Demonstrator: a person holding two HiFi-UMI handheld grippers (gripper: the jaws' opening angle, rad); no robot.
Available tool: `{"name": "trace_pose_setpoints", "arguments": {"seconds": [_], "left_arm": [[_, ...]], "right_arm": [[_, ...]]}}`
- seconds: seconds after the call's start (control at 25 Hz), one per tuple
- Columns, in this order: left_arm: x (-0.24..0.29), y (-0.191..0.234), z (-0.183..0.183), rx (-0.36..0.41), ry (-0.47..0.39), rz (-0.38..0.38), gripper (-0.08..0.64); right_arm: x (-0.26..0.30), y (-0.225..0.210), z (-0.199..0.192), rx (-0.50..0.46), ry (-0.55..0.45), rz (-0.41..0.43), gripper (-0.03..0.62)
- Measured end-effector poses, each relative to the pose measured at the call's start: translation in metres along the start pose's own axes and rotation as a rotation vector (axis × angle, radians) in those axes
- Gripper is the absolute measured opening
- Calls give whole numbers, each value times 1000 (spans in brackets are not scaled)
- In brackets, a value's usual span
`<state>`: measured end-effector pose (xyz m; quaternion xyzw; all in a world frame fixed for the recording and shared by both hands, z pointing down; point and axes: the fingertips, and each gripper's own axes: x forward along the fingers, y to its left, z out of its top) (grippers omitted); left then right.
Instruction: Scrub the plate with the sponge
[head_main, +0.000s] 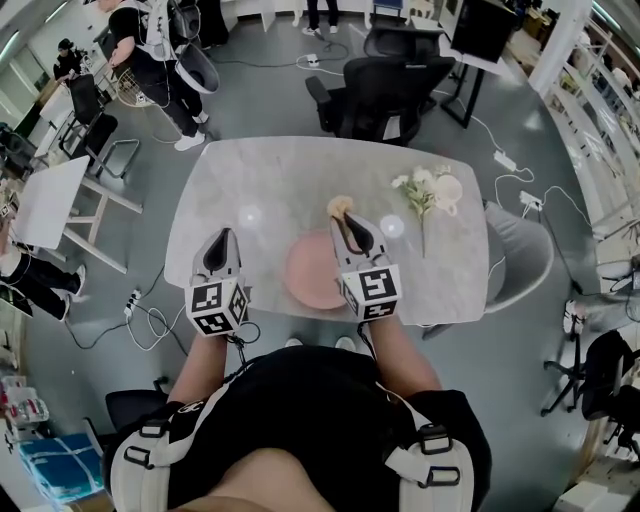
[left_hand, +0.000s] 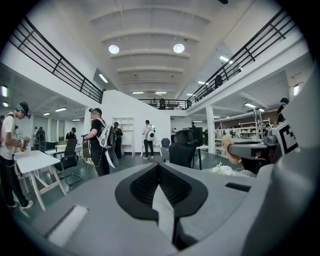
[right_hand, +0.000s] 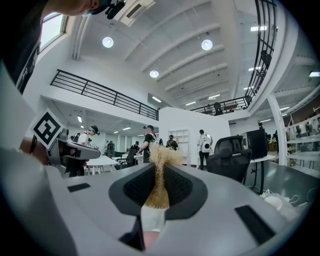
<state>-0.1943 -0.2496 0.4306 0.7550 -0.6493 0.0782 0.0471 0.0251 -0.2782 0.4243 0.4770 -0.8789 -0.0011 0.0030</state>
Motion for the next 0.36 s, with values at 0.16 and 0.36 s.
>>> {"name": "trace_pose_setpoints", "arguments": {"seconds": [0.16, 0.36], "left_arm": [[4, 1, -5, 20, 16, 8, 6], [7, 0, -9, 10, 26, 4, 6]], "right_arm": [[3, -2, -3, -1, 8, 3, 52], [4, -1, -4, -2, 2, 8, 52]]}}
